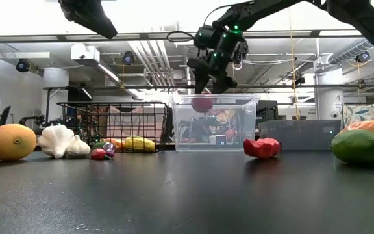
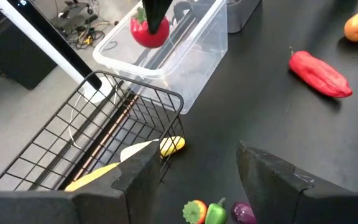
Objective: Sort produce into baskets
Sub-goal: Put the top red tomato into the transparent bin
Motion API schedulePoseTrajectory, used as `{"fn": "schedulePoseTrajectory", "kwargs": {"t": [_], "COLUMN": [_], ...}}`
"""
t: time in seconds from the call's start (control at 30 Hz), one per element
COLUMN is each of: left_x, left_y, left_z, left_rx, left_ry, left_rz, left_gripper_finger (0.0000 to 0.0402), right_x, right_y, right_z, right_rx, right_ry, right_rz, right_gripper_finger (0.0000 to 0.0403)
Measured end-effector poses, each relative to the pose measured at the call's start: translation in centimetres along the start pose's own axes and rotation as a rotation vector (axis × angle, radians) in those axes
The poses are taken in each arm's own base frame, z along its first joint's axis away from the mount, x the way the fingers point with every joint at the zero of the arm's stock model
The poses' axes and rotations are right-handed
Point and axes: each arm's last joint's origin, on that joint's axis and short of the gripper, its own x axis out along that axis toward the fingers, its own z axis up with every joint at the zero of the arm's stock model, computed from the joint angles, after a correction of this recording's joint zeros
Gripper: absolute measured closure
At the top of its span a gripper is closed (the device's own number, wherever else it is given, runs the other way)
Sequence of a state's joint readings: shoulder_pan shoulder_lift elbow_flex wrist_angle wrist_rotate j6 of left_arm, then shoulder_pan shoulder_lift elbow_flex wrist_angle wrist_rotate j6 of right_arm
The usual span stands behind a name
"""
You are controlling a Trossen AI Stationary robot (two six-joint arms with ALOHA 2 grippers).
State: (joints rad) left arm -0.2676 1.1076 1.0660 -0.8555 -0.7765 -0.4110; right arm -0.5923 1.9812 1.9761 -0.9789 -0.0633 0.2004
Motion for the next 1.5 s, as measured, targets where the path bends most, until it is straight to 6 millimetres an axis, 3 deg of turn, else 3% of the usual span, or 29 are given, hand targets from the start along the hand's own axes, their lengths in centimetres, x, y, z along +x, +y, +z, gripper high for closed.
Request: {"fn": "schedulePoseTrajectory", "kwargs": {"t": [0.23,0.67,1.5], "left_x": [0.0,0.1,0.2], "left_y": [0.0,0.0,-0.1], "left_z": [0.0,-0.3,-0.3], "left_rx": [-0.007,-0.015,-0.019], "left_ry": [0.002,0.013,0.014], "left_rz": [0.001,0.006,0.009], "left_gripper_finger": [0.0207,0.0207,0.0207], "right_x": [0.4,4.3,4.4], "right_y": [-1.2,-1.6,-1.8], "right_z": [-0.2,-1.4,-2.6], "right_rx": [0.04,0.057,0.19], "right_ry": [0.019,-0.073,0.041], "right_rz": [-0.028,-0.007,-0.037], "right_gripper_finger": [0.0106,0.0106,0.0109]}}
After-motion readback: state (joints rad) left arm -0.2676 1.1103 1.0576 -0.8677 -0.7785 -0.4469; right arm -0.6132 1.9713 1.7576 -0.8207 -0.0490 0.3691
